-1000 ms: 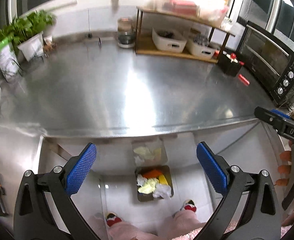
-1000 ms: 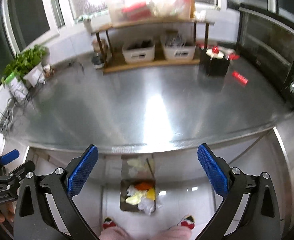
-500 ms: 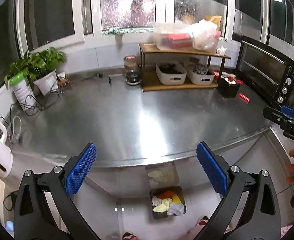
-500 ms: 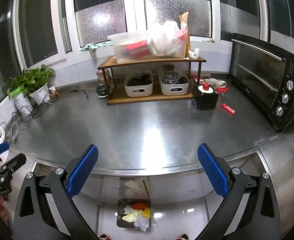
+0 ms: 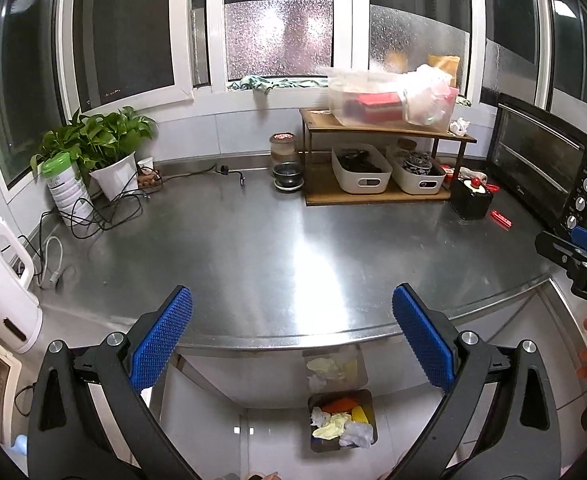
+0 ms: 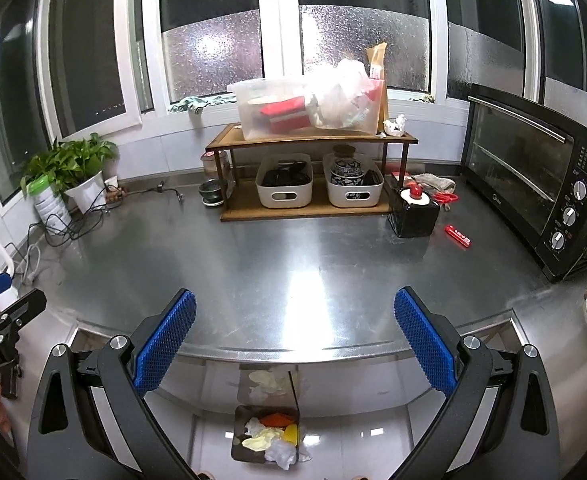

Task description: Collect trash

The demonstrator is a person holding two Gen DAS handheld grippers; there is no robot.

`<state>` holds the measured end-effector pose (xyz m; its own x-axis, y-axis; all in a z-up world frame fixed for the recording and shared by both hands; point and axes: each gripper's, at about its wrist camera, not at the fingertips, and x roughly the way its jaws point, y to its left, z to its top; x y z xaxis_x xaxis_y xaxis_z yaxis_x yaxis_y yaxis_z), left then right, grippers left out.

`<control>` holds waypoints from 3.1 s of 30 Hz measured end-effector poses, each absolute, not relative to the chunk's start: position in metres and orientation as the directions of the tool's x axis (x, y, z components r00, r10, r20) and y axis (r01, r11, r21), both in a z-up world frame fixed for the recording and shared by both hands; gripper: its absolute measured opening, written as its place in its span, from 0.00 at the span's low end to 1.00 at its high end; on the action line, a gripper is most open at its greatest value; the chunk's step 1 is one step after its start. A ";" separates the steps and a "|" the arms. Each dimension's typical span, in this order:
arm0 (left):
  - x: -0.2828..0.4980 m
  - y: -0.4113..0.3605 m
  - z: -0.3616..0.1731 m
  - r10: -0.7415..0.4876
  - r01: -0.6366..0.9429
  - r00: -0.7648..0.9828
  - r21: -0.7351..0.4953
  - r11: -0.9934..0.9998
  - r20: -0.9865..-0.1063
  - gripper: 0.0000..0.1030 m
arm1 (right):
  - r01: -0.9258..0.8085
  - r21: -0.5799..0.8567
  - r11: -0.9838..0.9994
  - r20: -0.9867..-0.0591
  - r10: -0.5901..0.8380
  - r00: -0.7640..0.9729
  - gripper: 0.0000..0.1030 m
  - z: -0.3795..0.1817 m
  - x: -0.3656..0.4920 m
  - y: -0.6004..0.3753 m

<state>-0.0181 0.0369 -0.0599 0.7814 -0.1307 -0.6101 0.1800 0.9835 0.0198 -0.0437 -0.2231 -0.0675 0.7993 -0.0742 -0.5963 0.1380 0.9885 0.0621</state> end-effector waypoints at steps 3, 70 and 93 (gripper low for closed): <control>-0.018 0.037 -0.058 -0.131 0.177 0.785 0.017 0.984 -0.606 0.92 | 0.140 0.058 0.988 -0.586 -0.080 0.806 0.97 -0.064 -0.044 -0.223; -0.015 0.036 -0.048 -0.138 0.168 0.810 0.000 0.986 -0.570 0.92 | 0.127 0.061 0.990 -0.555 -0.072 0.829 0.97 -0.055 -0.040 -0.214; -0.010 0.035 -0.050 -0.146 0.179 0.803 0.000 0.984 -0.578 0.92 | 0.123 0.067 0.990 -0.570 -0.063 0.819 0.97 -0.058 -0.034 -0.217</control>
<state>-0.0097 0.0350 -0.0496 0.8026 -0.1461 -0.5784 0.1788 0.9839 -0.0005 -0.0337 -0.2174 -0.0580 0.8194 -0.0629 -0.5697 0.1227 0.9902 0.0672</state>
